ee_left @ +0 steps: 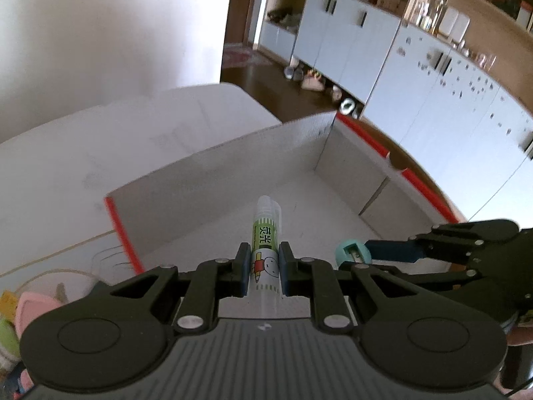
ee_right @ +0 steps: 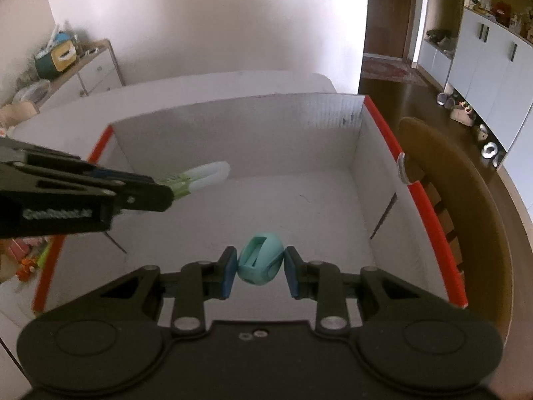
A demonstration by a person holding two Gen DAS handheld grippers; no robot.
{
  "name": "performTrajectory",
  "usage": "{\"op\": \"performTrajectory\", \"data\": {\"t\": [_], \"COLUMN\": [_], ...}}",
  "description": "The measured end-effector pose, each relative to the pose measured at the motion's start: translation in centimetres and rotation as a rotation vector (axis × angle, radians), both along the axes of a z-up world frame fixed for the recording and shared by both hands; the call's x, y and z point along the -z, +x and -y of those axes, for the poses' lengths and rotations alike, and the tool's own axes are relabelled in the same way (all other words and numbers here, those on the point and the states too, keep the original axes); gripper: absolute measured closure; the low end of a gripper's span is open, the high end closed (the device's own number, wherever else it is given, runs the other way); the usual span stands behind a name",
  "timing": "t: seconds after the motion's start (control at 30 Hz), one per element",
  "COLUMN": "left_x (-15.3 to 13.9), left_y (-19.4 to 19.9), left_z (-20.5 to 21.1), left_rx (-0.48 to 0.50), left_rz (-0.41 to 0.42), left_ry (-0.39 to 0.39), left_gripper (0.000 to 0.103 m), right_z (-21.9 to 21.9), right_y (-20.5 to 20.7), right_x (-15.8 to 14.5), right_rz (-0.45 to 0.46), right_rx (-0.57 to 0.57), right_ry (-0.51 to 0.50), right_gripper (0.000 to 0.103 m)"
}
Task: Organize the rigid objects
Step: 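Carry the glue stick and teal sharpener over the red box with both grippers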
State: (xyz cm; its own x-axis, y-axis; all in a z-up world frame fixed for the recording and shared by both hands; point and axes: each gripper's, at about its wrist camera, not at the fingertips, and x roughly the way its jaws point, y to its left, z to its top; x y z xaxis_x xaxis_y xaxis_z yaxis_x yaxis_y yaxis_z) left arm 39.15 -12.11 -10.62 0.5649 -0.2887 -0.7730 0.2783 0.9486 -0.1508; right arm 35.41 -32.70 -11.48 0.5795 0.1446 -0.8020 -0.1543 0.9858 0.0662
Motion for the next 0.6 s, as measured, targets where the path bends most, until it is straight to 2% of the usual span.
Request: {"op": "performTrajectory", "data": {"t": [0.23, 0.6], "left_x": [2.4, 5.0], "left_y": [2.5, 4.7], "left_z": [2.4, 3.5], "left_rx": [0.029, 0.028], "left_rz": [-0.074, -0.229], "left_ry": [0.081, 0.099], "left_gripper": [0.086, 0.086], "right_z": [0.7, 0.0], "right_y": [2.0, 3.4], "right_x": [1.4, 3.3], "right_rz": [-0.096, -0.199], "right_rx": [0.0, -0.021], "right_ry": [-0.018, -0.069], "right_gripper": [0.073, 0.073]}}
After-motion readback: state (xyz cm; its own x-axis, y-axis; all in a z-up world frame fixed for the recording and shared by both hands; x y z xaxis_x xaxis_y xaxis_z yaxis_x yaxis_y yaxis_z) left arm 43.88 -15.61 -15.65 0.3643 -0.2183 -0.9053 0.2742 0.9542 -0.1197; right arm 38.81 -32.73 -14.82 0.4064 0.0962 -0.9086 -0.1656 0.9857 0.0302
